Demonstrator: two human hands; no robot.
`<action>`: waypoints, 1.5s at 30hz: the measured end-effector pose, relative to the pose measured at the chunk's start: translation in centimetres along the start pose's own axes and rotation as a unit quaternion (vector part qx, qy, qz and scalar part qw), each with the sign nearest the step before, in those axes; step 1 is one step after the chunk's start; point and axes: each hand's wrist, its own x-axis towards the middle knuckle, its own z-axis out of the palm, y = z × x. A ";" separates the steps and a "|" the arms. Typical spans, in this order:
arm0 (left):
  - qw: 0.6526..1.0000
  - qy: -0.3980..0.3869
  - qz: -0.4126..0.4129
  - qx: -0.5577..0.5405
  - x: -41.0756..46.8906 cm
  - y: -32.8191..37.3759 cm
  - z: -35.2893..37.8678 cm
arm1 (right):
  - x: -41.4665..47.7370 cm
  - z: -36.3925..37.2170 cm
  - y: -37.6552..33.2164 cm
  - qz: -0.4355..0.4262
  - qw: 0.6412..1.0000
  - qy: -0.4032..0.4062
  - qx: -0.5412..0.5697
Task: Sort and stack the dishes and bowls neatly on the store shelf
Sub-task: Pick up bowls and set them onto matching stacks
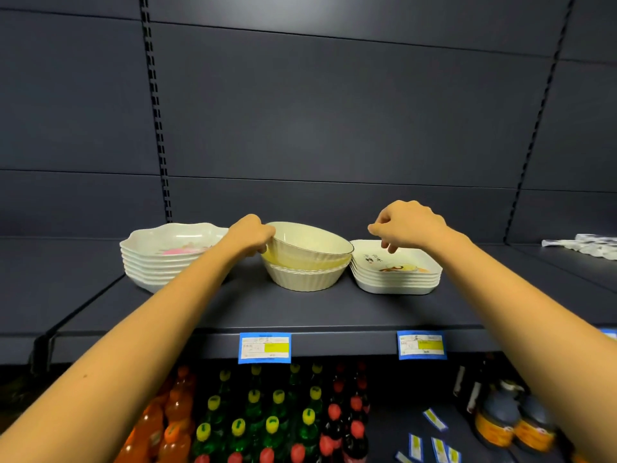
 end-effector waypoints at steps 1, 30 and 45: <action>1.000 0.000 0.004 0.017 0.0 -0.1 0.1 | 0.0 0.0 0.0 -0.005 1.000 -0.004 0.000; 0.897 0.266 -0.042 0.351 -15.0 -17.5 -18.1 | -3.6 7.5 -25.1 -0.326 0.943 -0.027 0.059; 0.889 0.244 -0.113 0.371 -22.6 -34.4 -32.9 | -9.7 13.9 -46.7 -0.363 0.927 -0.054 0.080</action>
